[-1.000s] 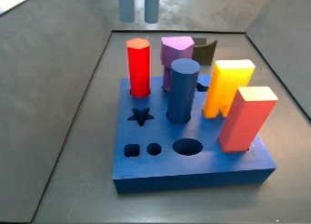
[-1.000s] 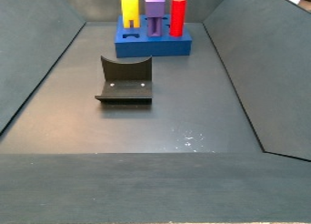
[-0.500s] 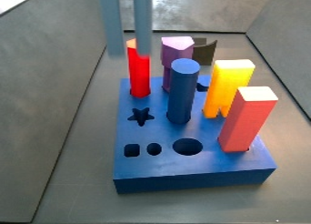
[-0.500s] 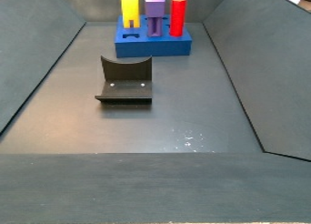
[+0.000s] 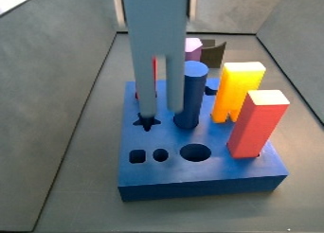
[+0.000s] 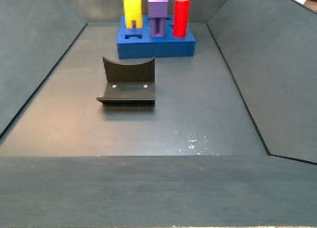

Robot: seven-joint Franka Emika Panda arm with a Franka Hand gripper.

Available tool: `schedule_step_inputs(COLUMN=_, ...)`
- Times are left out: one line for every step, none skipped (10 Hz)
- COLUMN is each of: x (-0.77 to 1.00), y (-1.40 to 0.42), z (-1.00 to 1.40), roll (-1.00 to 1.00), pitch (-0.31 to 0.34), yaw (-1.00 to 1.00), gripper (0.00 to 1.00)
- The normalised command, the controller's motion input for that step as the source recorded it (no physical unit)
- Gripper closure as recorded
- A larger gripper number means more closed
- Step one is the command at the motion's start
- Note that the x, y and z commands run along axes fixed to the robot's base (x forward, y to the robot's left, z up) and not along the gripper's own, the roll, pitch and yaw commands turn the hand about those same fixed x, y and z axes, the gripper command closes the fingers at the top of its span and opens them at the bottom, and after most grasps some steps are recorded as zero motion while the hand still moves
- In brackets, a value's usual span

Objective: Pick up the square-circle object. Move up. Rotate the square-circle object. Move to above the board. Insert the square-circle object.
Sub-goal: Insert the square-circle object.

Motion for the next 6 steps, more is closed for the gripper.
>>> schedule_step_inputs(x=0.11, y=-0.23, z=-0.51, roll=0.39, pitch=0.044, yaw=0.07, gripper=1.00)
schedule_step_inputs(x=0.00, y=-0.25, z=-0.57, roll=0.29, pitch=0.000, yaw=0.01, gripper=1.00)
schedule_step_inputs(x=-0.05, y=-0.17, z=-0.44, roll=0.15, pitch=0.000, yaw=0.05, gripper=1.00)
schedule_step_inputs(x=-0.03, y=-0.16, z=-0.38, roll=0.10, pitch=0.000, yaw=0.05, gripper=1.00)
schedule_step_inputs(x=-0.10, y=-0.16, z=-0.34, roll=0.07, pitch=0.000, yaw=0.01, gripper=1.00)
schedule_step_inputs(x=-0.06, y=-0.11, z=-0.30, roll=0.02, pitch=0.001, yaw=0.00, gripper=1.00)
